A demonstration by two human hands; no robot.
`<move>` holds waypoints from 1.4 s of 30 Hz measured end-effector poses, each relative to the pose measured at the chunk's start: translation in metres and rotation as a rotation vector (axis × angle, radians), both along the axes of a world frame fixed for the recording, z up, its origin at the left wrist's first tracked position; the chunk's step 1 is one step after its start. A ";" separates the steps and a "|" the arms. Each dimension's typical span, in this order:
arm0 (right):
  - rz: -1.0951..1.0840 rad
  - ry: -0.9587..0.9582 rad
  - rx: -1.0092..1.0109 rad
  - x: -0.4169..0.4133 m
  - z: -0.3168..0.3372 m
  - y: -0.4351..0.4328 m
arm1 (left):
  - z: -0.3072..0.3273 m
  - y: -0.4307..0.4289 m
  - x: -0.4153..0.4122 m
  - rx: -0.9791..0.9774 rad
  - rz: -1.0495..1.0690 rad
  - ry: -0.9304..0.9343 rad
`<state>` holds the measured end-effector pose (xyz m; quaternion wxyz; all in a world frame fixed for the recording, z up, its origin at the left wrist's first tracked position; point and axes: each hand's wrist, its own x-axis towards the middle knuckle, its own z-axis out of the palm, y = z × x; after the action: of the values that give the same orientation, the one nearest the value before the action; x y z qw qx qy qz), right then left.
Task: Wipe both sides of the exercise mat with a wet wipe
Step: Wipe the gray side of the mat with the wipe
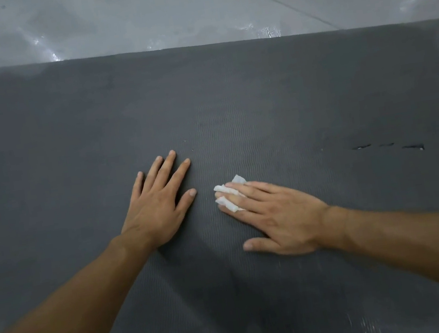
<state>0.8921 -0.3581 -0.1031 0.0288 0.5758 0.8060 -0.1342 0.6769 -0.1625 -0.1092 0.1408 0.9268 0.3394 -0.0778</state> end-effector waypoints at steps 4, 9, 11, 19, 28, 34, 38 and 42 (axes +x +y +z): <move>-0.119 -0.045 0.000 0.031 -0.001 0.039 | -0.002 0.004 -0.014 0.008 0.025 -0.007; -0.466 -0.040 0.002 0.062 -0.002 0.108 | -0.002 0.016 -0.035 0.009 0.108 0.005; -0.567 -0.008 -0.016 0.065 -0.003 0.130 | -0.002 0.020 -0.044 0.008 0.134 0.007; -0.287 0.080 -0.049 -0.001 0.004 0.142 | -0.007 0.019 -0.053 0.008 0.184 -0.050; -0.170 -0.009 0.008 0.005 0.007 0.099 | -0.009 0.010 -0.044 0.018 0.247 -0.054; -0.766 -0.041 0.006 0.111 -0.003 0.067 | -0.007 -0.001 -0.029 0.011 0.326 -0.026; -0.864 -0.011 -0.039 0.121 -0.001 0.037 | -0.009 -0.006 -0.022 0.044 0.356 -0.047; -0.705 0.017 -0.002 0.062 0.000 0.015 | -0.012 -0.009 -0.020 0.057 0.334 -0.072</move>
<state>0.9539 -0.3434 -0.1030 -0.0254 0.8176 0.5575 -0.1417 0.6565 -0.1715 -0.1211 0.1376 0.8633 0.4855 -0.0107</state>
